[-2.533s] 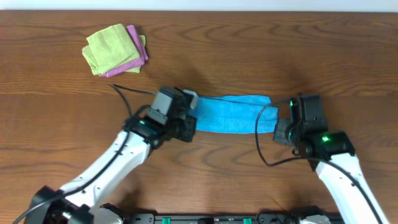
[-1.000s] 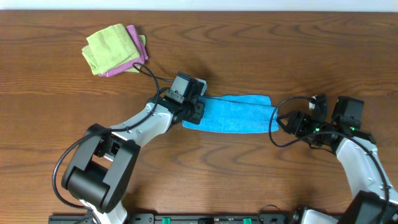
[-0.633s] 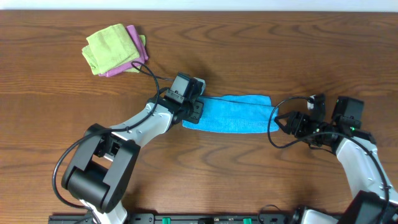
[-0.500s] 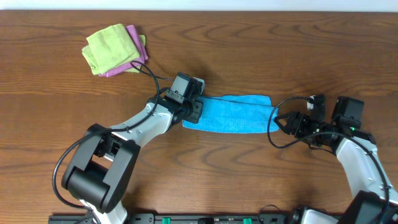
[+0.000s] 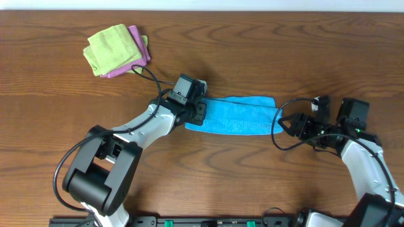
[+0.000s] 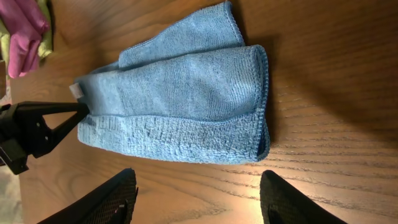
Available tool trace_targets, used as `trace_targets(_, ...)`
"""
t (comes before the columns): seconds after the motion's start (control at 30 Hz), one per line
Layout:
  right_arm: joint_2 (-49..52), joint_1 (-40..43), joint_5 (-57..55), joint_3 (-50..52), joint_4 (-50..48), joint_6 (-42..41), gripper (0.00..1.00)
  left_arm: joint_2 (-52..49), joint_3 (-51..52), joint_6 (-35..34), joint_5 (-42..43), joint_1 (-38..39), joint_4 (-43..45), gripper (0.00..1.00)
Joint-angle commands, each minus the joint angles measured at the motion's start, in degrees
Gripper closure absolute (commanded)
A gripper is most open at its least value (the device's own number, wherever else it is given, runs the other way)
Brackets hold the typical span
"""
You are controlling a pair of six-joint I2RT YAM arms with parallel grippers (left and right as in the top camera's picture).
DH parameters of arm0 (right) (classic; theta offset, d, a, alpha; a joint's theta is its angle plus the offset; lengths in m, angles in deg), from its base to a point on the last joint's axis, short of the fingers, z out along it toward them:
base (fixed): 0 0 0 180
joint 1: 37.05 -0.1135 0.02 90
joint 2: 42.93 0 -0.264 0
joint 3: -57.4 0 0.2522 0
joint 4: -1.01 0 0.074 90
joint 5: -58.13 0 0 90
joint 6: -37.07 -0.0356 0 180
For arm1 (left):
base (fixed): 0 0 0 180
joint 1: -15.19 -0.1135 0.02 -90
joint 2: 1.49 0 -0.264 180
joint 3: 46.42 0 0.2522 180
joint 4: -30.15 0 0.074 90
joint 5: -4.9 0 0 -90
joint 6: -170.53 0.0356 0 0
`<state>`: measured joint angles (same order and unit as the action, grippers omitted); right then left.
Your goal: Fold the cloth
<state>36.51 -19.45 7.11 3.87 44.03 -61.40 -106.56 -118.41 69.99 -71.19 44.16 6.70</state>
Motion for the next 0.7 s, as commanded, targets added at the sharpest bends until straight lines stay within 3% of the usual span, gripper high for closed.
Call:
trace_targets(0.0, 0.0, 0.3, 0.3, 0.1, 0.1, 1.1, 0.37, -0.6, -1.2, -1.3, 0.9, 0.0, -0.4, 0.94)
trace_targets(0.2, 0.0, 0.3, -1.1, 0.1, 0.1, 1.9, 0.42, -0.6, -1.2, 0.7, 1.0, 0.0, -0.3, 0.94)
trace_targets(0.33, 0.0, 0.3, -5.8, 0.1, 0.1, 1.9, 0.42, -0.6, -1.2, 4.6, 0.9, 0.0, -0.3, 0.94)
trace_targets(0.67, 2.4, 0.3, -9.0, 0.1, -1.6, 1.7, 0.38, -3.4, -1.2, 4.8, 0.1, 0.0, -0.6, 0.94)
